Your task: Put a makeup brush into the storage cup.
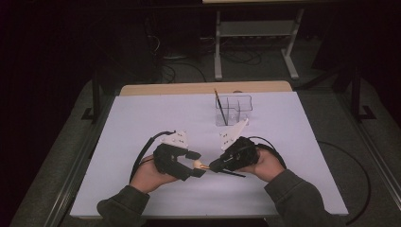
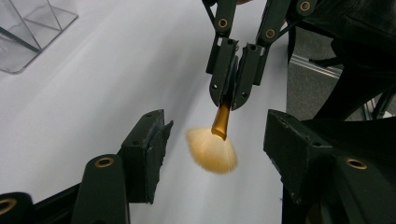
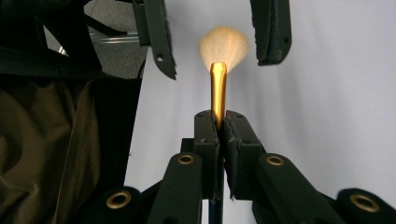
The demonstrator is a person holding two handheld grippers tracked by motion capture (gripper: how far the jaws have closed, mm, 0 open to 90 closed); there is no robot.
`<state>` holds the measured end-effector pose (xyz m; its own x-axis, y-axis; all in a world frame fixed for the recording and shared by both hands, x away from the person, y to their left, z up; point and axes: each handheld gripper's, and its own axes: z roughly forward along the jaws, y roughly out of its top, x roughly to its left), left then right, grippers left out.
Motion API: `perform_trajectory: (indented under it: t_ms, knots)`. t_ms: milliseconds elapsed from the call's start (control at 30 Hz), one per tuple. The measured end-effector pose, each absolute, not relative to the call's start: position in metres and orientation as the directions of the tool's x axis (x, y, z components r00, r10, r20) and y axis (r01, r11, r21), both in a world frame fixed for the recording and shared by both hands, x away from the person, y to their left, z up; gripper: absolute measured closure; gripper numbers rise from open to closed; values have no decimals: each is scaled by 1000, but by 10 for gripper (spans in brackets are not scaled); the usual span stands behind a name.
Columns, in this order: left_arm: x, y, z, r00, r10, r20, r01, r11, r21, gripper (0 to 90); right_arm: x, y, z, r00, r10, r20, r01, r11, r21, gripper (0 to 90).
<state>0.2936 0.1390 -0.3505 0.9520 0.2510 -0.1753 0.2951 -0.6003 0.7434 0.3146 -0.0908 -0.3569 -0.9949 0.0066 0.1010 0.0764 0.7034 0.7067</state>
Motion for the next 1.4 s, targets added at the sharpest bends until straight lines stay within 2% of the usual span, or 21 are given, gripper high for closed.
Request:
perform_trajectory:
  t_ms: [133,367,633,1033,1400]
  knots:
    - [294,137,-352,952,243,-188,300,-604,738,398,313,-90,-356,-995,-5,98,66,700,711,832]
    - [295,133,-353,954,219,-203,297,-619,728,466,311,-88,-355,-996,-17,91,54,698,714,832]
    - [294,132,-353,958,202,-204,286,-630,722,607,309,-89,-354,-995,-23,94,52,696,716,831]
    - [294,133,-352,961,185,-207,277,-635,721,739,308,-87,-354,-996,-35,86,37,703,711,831]
    - [294,132,-350,963,165,-211,267,-639,721,807,307,-88,-353,-997,-39,69,22,702,712,831]
